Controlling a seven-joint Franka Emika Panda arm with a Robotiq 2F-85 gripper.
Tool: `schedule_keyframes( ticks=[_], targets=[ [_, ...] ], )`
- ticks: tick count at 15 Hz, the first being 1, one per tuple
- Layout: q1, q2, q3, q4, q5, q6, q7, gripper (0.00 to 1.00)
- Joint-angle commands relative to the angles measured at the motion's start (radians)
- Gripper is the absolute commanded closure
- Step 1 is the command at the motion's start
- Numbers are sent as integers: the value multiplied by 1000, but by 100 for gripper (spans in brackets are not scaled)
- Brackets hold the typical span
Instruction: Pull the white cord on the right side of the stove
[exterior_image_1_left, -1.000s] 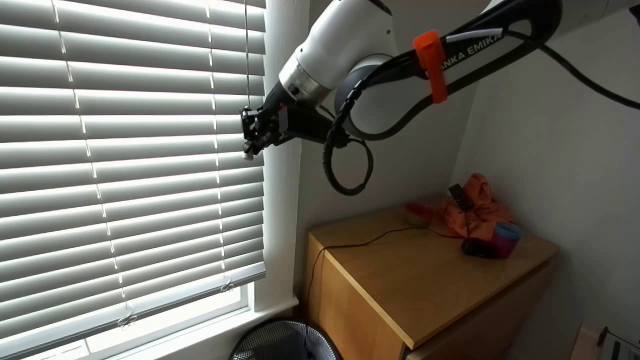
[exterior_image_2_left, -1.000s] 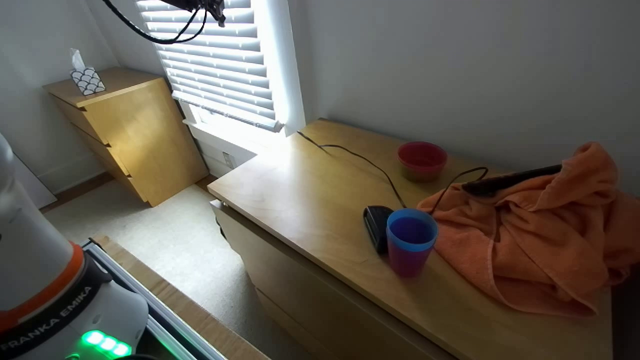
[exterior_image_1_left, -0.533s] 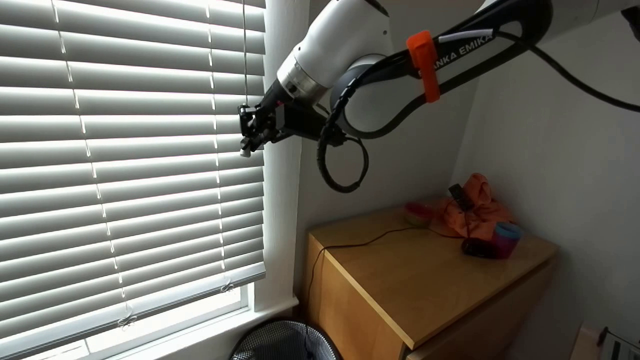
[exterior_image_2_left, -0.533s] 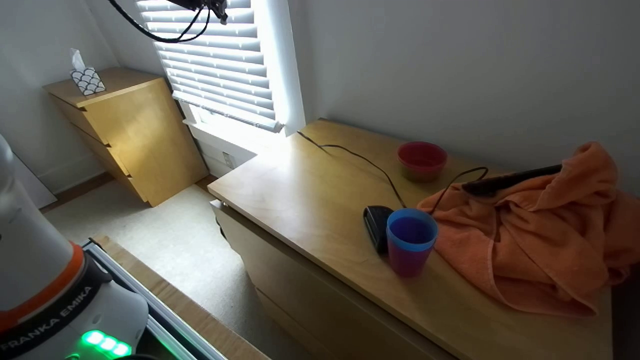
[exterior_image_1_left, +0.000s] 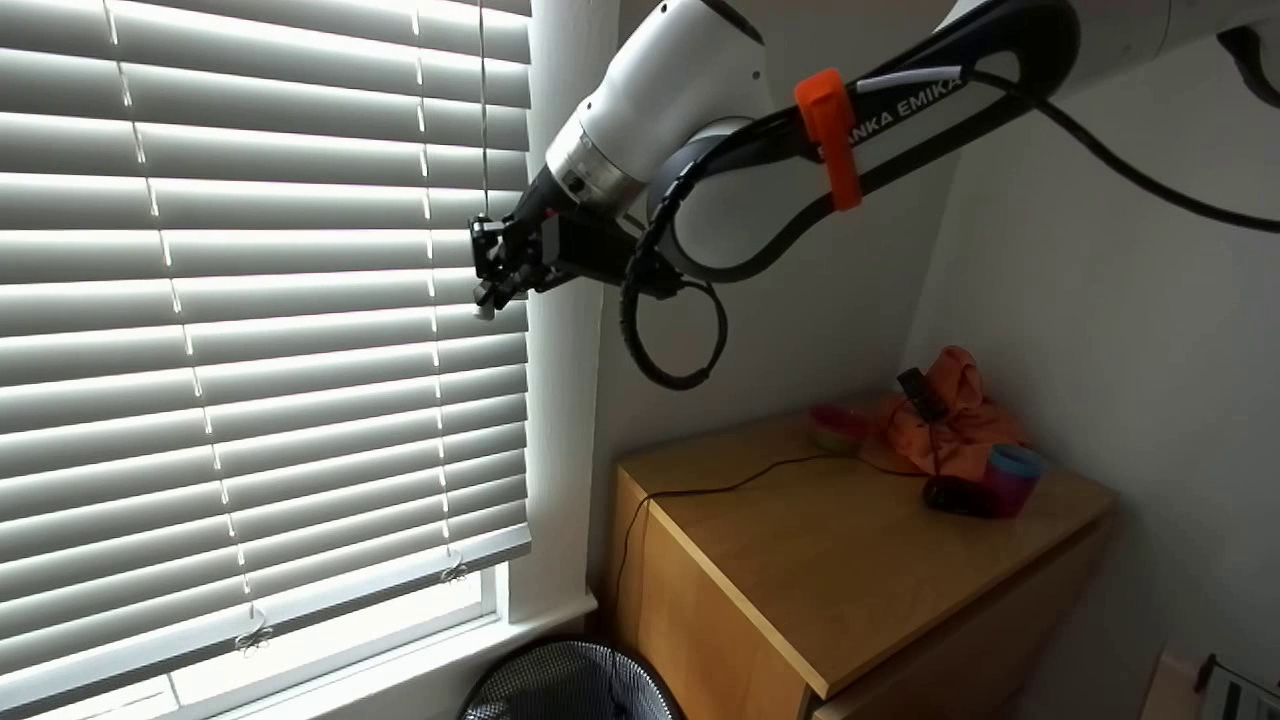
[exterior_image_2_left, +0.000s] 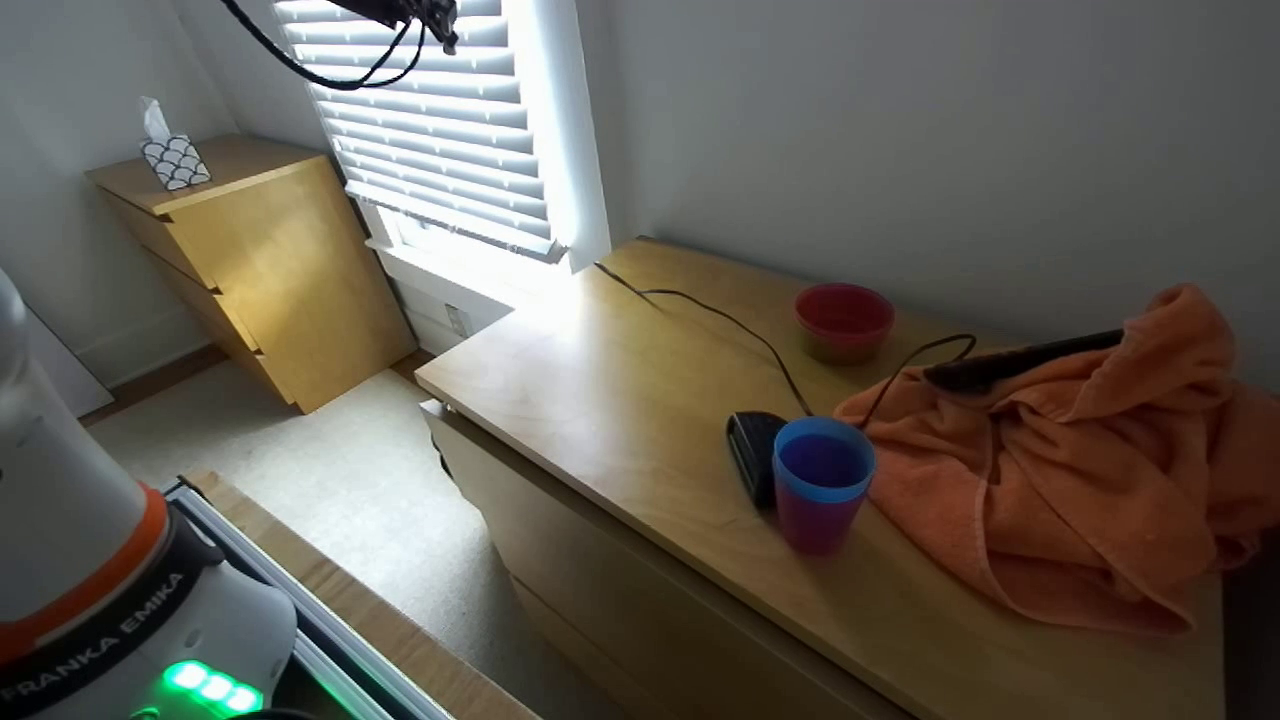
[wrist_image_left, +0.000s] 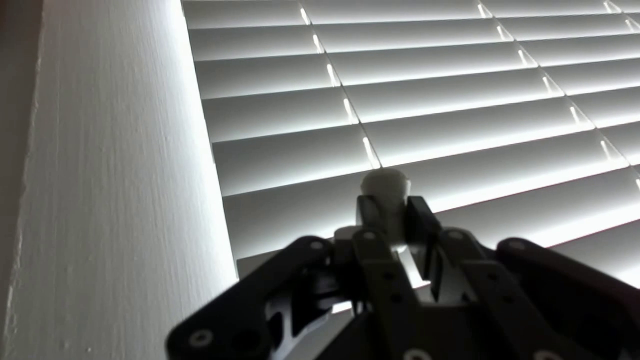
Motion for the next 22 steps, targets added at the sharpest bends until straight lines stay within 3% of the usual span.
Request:
schedule_keyframes(
  ticks=[1, 22],
  targets=[
    [10, 57, -1, -64, -6, -33, 6, 95],
    [51, -7, -67, -142, -178, -41, 127, 95]
  ],
)
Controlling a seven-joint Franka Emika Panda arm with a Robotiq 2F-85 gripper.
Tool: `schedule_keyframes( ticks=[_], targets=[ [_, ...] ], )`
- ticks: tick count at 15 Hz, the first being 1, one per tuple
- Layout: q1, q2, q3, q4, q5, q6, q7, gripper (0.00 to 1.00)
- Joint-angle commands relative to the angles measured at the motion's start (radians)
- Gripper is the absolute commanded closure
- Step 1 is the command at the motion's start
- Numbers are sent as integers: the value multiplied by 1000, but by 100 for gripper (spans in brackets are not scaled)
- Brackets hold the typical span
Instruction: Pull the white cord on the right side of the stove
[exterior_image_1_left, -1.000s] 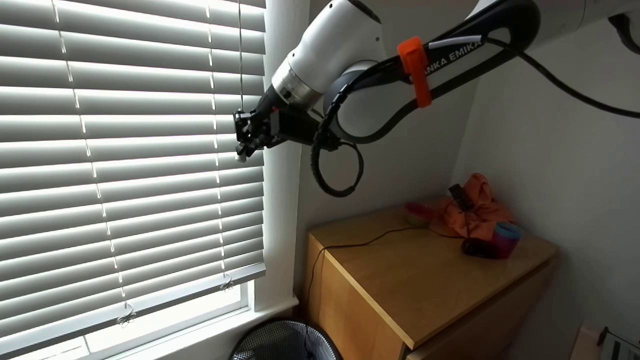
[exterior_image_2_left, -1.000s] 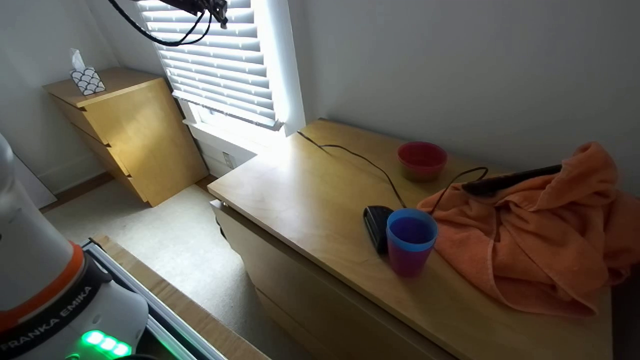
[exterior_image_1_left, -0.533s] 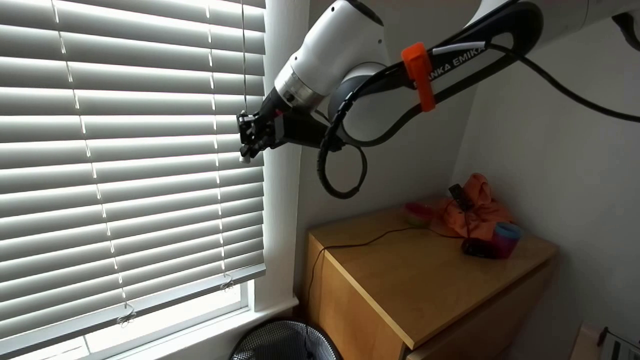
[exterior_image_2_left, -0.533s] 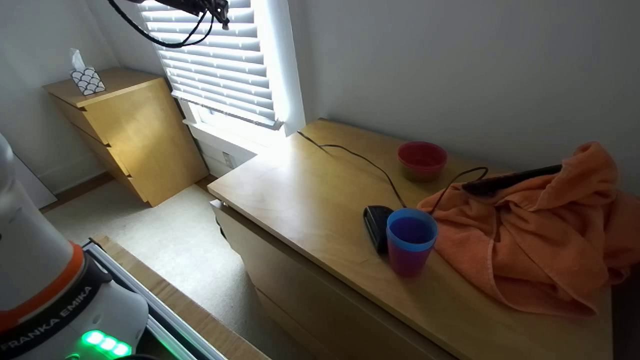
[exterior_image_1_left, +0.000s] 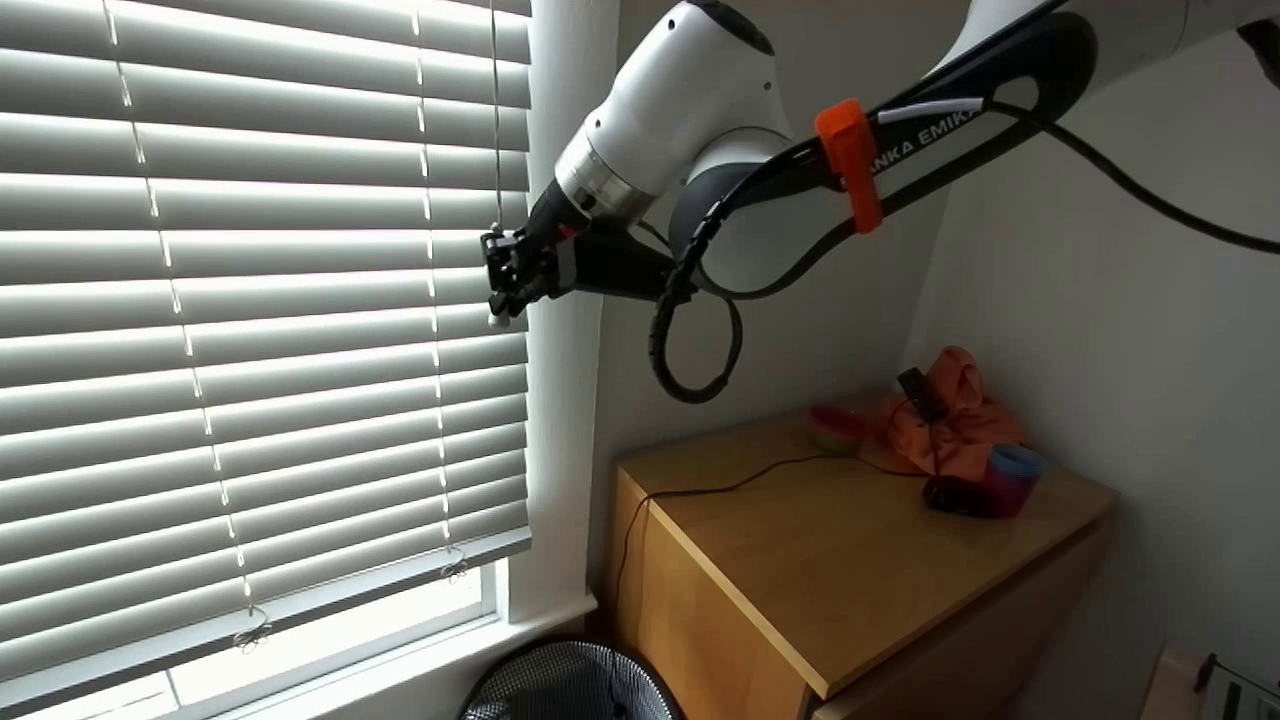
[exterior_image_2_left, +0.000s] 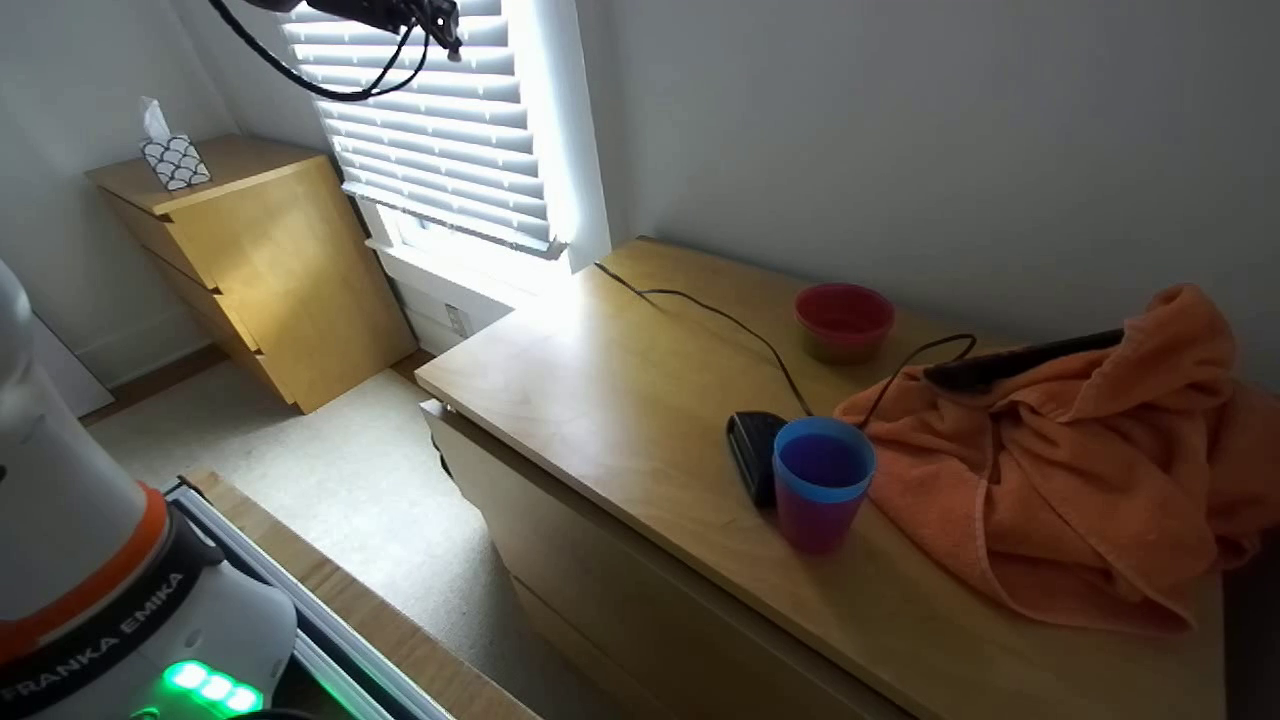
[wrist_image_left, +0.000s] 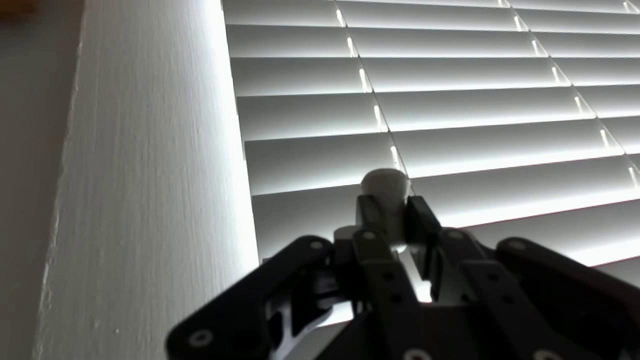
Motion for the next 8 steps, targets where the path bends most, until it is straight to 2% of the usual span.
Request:
schedule_keyframes(
  ticks=[1, 8],
  targets=[
    [32, 18, -32, -100, -59, -42, 80, 95],
    [59, 4, -66, -113, -176, -51, 182, 95]
  ],
)
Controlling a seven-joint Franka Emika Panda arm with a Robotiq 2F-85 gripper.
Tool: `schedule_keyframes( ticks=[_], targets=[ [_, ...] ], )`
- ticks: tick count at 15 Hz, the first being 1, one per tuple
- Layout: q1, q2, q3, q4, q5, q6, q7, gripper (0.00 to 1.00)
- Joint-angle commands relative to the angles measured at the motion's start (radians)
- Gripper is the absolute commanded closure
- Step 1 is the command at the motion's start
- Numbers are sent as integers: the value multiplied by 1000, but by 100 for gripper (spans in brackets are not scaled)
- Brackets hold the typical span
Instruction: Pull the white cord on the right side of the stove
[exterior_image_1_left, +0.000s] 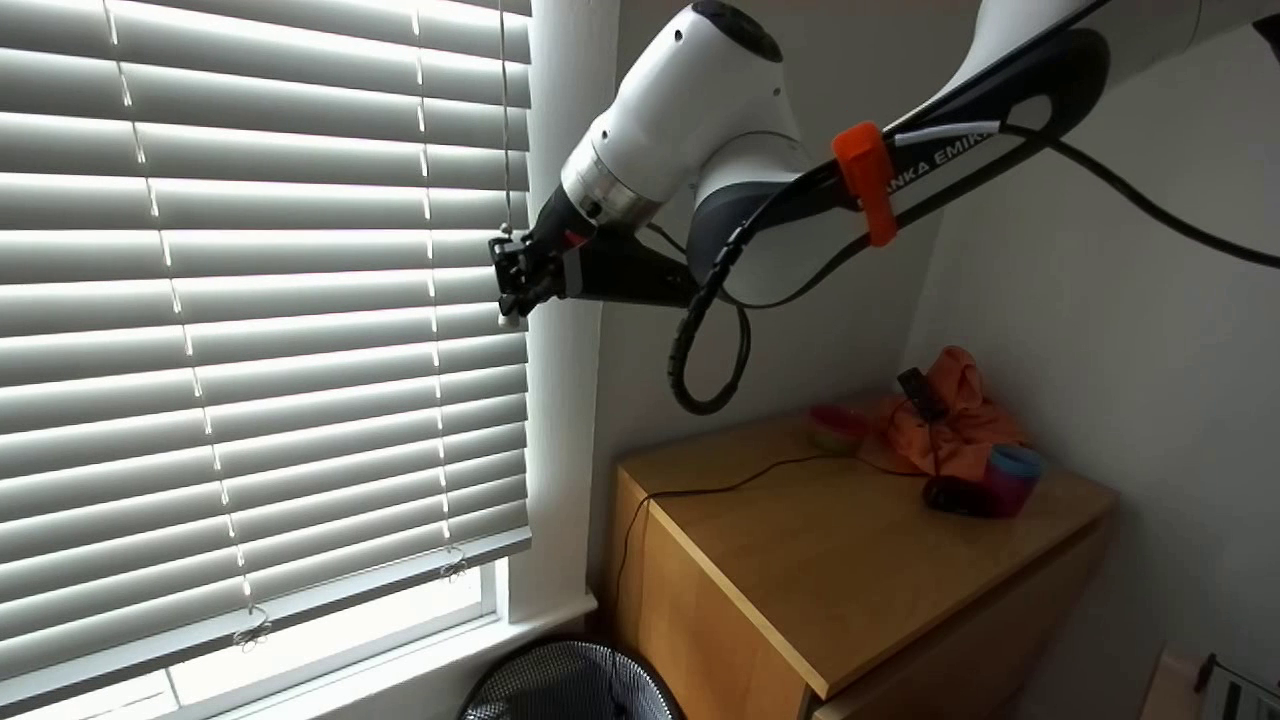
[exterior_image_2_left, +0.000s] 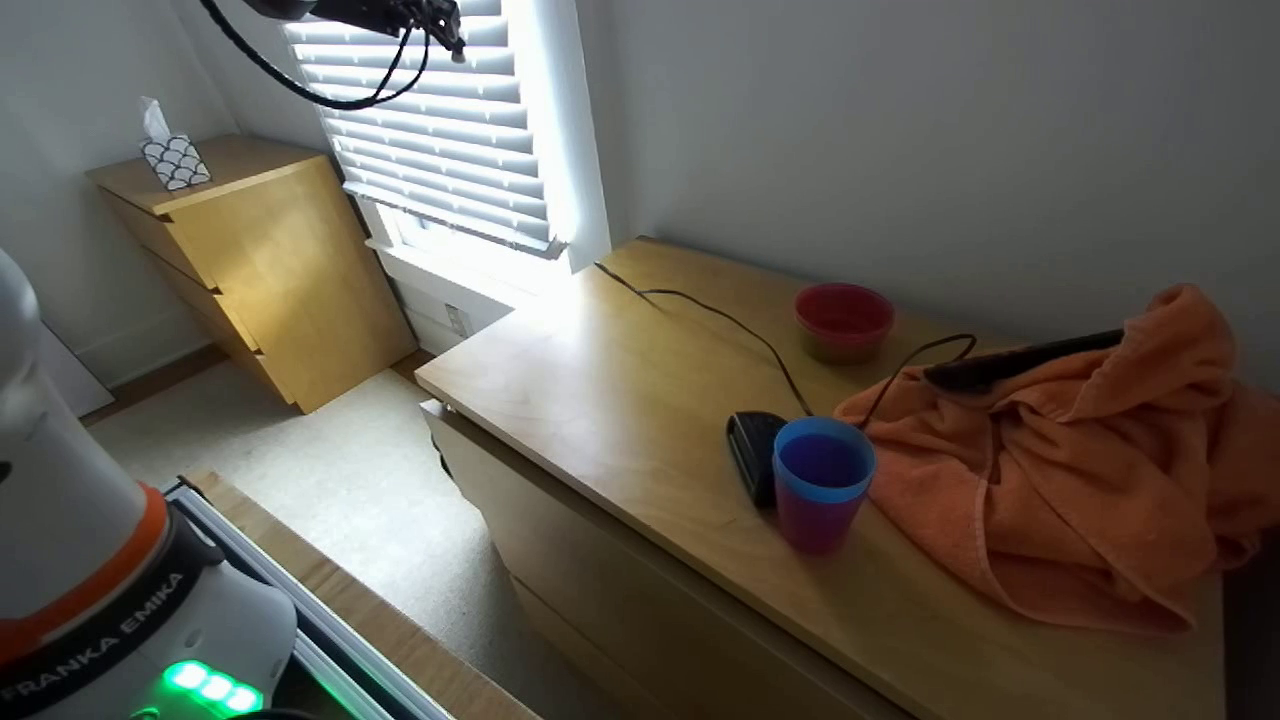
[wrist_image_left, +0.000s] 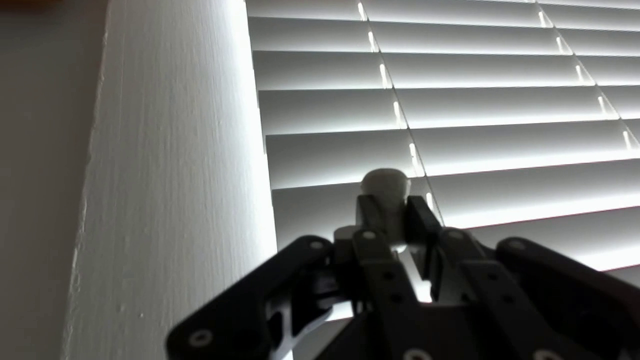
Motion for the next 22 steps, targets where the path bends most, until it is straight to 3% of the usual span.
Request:
schedule_keyframes(
  ticks=[1, 18, 19, 22],
  targets=[
    [29, 23, -23, -94, -57, -50, 81, 95],
    [18, 48, -5, -86, -39, -26, 58, 95],
    [16, -6, -10, -11, -56, 0, 51, 81],
    [16, -5, -10, -11, -56, 0, 51, 81]
  ],
)
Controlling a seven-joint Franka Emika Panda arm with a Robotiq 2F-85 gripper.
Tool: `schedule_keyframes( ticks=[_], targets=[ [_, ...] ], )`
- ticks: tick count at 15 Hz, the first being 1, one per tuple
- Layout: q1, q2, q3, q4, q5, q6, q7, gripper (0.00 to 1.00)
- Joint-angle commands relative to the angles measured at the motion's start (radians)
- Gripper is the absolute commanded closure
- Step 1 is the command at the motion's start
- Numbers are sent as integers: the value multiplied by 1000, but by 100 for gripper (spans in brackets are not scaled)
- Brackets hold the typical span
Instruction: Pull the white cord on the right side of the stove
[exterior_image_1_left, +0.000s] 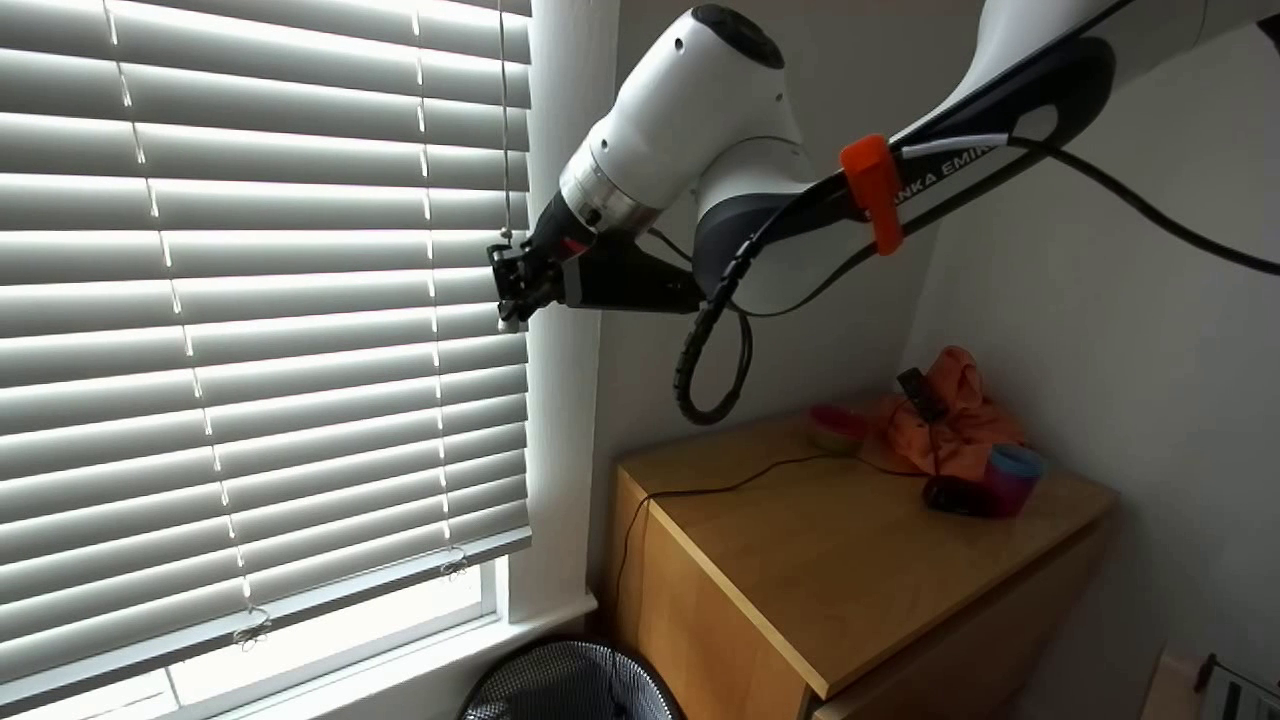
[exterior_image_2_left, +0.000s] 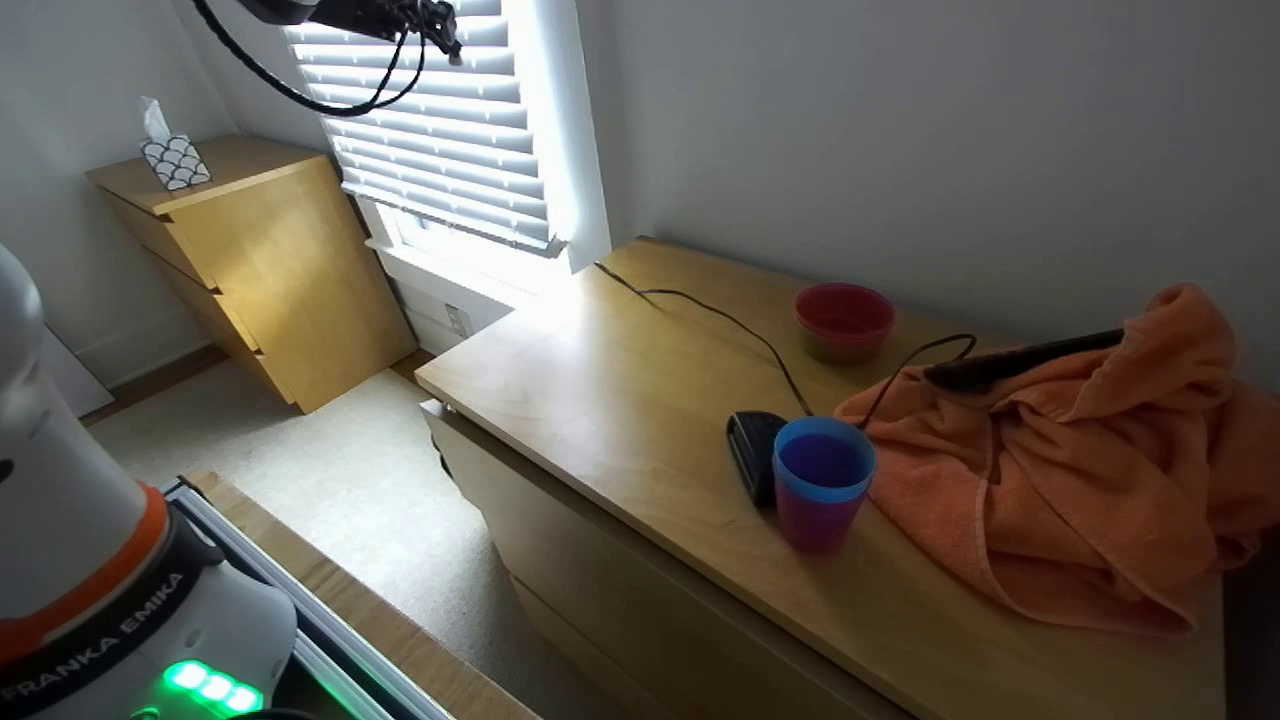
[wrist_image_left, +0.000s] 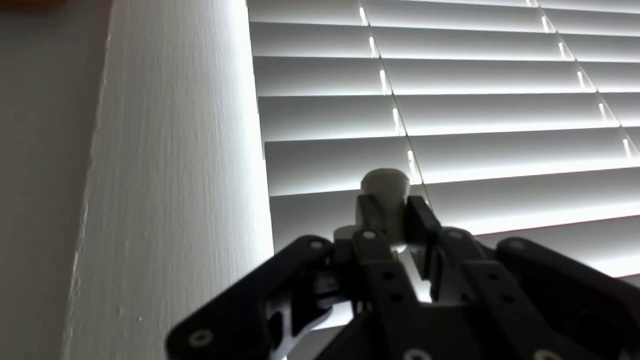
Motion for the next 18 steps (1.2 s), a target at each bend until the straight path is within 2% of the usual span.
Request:
schedule_keyframes(
  ticks=[1, 3, 4, 14, 15, 16, 18],
  targets=[
    [0, 0, 0, 0, 0, 0, 0, 81],
    [0, 1, 0, 0, 0, 0, 0, 81],
    [0, 1, 0, 0, 0, 0, 0, 95],
    [2, -17, 29, 20, 18, -62, -68, 95],
    [1, -18, 31, 21, 20, -77, -82, 56],
    [1, -19, 31, 23, 18, -93, -91, 56],
    [-3, -20, 39, 23, 38, -125, -113, 42]
  ],
)
